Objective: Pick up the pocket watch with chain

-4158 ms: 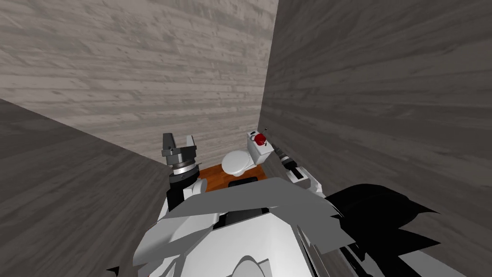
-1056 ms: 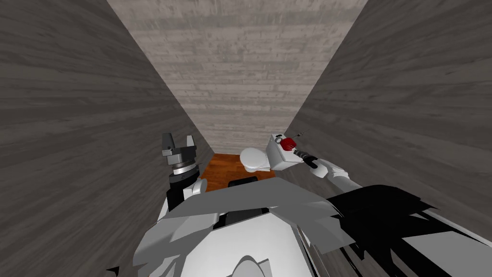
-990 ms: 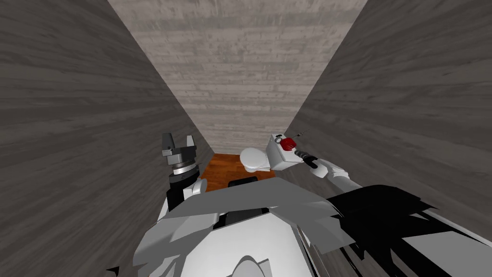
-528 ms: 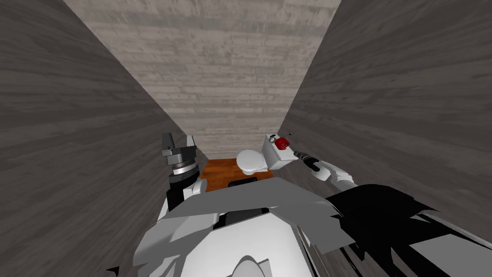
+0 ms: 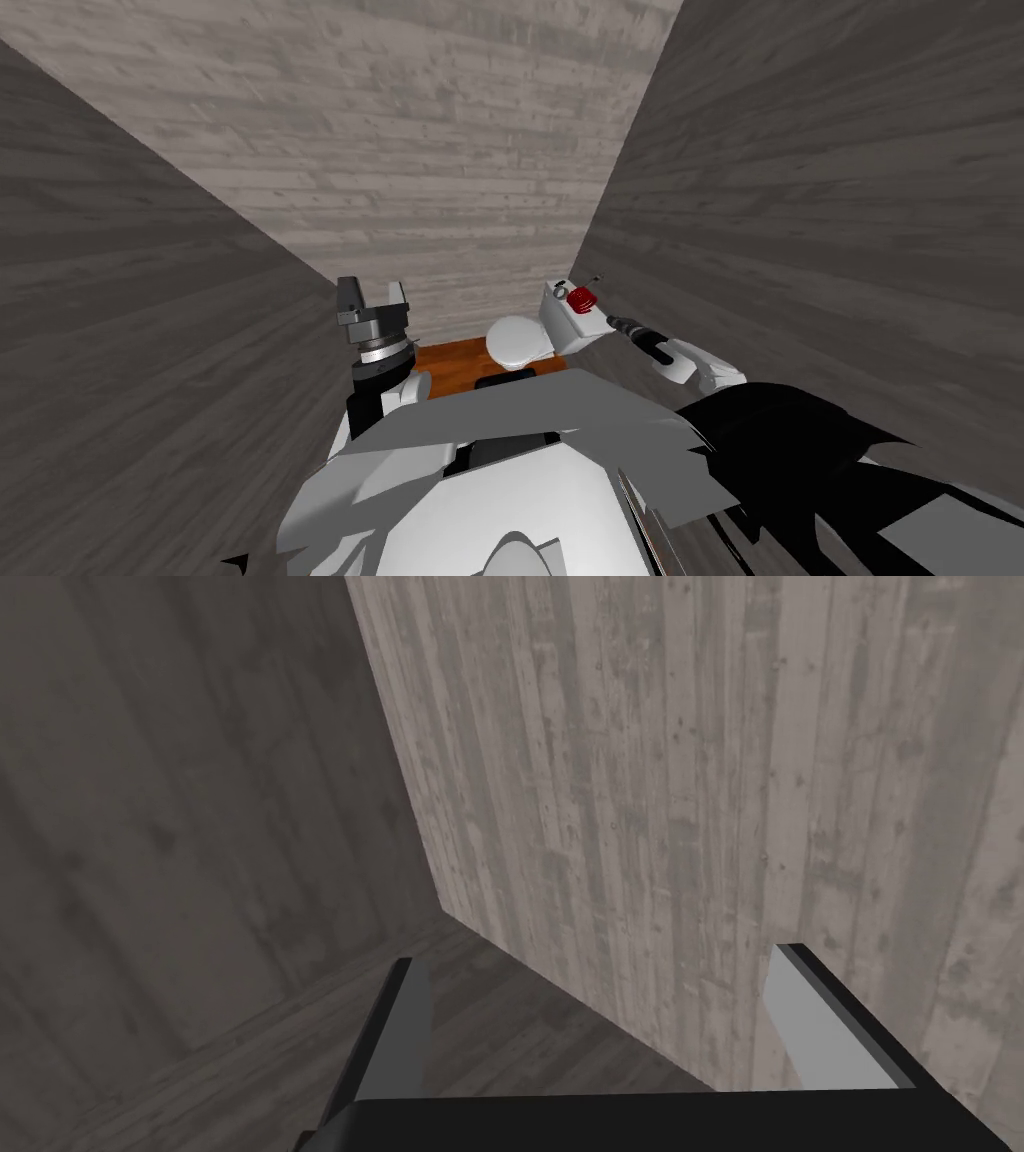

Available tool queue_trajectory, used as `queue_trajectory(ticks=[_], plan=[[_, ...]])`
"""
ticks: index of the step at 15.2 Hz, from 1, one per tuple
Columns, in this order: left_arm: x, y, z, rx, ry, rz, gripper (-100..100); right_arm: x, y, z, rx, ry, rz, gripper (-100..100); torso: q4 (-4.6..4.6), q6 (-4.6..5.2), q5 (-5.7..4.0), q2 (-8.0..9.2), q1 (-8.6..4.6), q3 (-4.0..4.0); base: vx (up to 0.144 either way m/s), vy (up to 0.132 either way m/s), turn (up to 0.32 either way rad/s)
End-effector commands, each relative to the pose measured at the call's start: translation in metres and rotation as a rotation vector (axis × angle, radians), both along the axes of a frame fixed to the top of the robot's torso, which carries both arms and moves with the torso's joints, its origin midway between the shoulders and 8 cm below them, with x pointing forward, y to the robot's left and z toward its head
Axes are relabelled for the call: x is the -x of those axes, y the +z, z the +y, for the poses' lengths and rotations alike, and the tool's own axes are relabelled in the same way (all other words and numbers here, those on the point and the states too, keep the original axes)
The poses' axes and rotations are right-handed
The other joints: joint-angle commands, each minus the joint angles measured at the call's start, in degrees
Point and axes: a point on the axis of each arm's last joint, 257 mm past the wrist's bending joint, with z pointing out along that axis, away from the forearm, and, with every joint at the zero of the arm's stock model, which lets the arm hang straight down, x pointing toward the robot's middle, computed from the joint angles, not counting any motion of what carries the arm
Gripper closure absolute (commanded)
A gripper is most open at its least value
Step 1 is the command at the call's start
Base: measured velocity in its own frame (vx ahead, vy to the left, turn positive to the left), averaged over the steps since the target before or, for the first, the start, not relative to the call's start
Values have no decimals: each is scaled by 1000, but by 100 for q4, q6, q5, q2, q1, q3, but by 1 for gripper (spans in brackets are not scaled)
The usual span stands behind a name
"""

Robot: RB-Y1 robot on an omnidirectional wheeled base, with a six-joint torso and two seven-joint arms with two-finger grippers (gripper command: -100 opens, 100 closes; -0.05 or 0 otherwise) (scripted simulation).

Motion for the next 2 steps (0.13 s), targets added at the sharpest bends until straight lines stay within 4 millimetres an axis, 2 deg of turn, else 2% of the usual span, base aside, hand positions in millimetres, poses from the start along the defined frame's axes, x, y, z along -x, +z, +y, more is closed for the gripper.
queue_trajectory(ticks=[1,2], plan=[[0,0,0,0,0,0,0,2,2,10,1,25,-3,100,0,0,0,0,0,0,124,24,-163],[0,0,0,0,0,0,0,0,1,5,0,13,-1,100,0,-4,-1,2,-2,1,67,17,-52]])
